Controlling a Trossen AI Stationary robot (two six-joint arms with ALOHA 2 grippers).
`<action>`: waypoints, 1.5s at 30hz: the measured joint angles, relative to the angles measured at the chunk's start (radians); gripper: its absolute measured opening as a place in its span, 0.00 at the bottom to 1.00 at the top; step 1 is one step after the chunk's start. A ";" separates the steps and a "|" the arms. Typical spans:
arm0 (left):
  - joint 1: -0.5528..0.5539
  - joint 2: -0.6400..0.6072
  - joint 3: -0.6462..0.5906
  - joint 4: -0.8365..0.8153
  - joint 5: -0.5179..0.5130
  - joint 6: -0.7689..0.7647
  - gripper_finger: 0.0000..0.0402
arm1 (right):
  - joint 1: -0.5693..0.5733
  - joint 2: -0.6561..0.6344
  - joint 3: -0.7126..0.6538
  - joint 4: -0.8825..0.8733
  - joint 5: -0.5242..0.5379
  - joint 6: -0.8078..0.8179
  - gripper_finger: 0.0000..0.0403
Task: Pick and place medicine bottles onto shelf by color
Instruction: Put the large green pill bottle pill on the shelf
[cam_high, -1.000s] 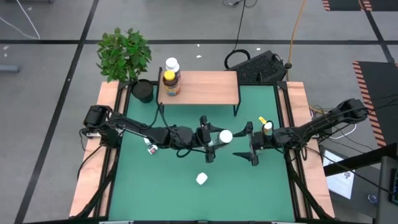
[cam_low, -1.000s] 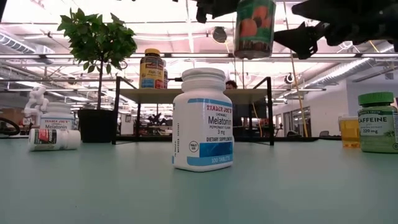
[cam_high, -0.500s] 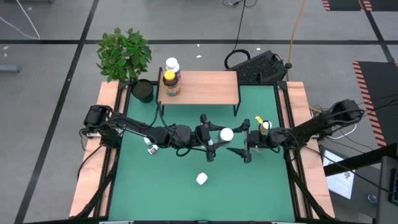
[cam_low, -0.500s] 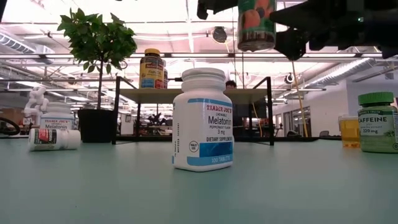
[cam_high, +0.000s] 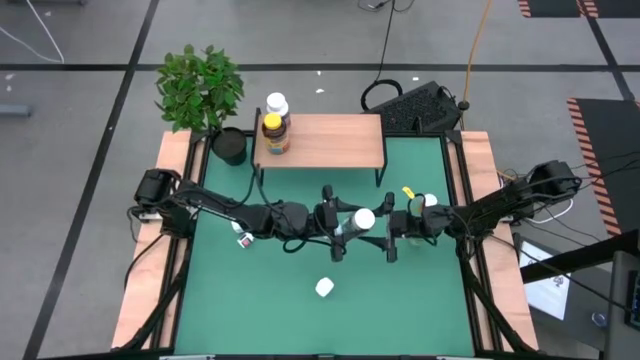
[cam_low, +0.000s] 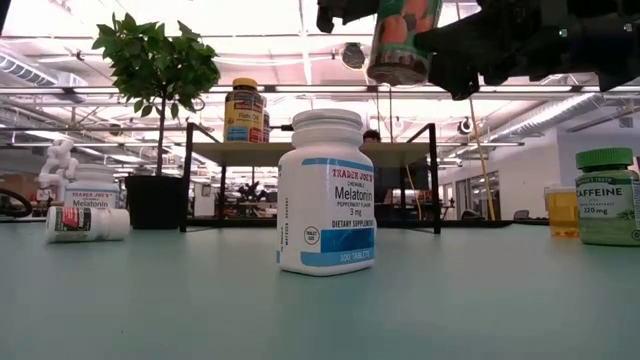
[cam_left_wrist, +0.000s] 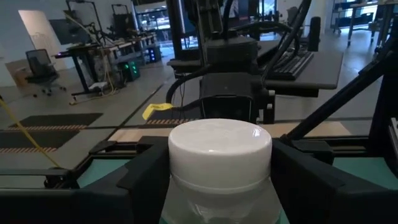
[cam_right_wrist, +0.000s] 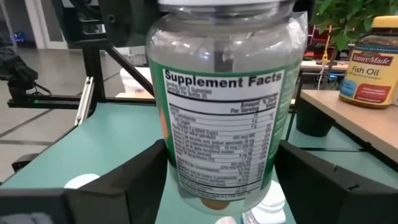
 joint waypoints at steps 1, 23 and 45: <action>0.000 0.000 0.000 -0.004 0.002 -0.001 0.65 | 0.000 0.000 0.000 -0.006 -0.001 0.002 0.65; 0.054 0.028 0.001 -0.071 0.078 -0.083 0.67 | -0.044 -0.137 0.001 -0.304 -0.012 0.041 0.65; 0.076 0.047 0.001 -0.124 0.160 -0.038 0.66 | -0.070 -0.134 0.000 -0.391 -0.034 0.048 0.66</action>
